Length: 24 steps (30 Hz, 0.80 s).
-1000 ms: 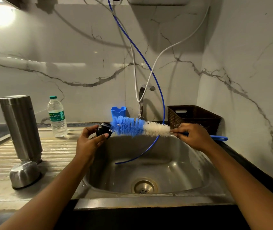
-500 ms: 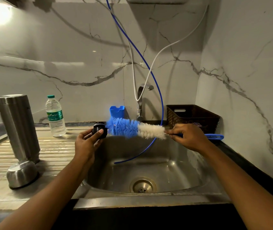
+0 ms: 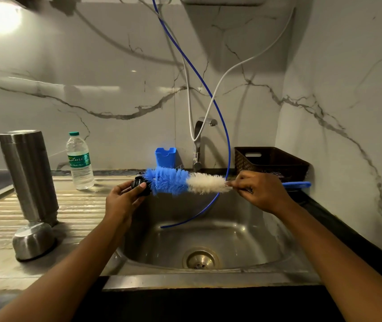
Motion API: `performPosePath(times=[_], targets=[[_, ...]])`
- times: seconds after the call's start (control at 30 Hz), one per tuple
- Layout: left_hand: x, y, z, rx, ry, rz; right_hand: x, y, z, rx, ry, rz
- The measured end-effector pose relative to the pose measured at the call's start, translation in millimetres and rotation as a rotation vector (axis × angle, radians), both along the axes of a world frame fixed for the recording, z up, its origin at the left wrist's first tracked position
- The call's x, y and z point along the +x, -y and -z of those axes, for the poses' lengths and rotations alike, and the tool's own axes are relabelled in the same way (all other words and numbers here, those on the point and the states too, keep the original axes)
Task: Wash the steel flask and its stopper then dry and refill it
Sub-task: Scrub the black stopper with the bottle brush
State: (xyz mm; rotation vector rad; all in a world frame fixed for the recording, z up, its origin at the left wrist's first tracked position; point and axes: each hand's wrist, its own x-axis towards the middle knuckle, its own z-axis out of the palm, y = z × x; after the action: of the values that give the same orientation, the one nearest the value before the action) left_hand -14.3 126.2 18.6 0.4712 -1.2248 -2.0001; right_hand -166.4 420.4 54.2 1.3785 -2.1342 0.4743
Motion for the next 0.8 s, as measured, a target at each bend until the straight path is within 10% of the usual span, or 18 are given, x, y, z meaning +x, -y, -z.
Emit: performPosePath(times=[0.8], targets=[[5.8,-9.2,-6.9,0.081,-0.217,0.329,-14.1,-8.1,6.5,-0.007,0.2,0.059]])
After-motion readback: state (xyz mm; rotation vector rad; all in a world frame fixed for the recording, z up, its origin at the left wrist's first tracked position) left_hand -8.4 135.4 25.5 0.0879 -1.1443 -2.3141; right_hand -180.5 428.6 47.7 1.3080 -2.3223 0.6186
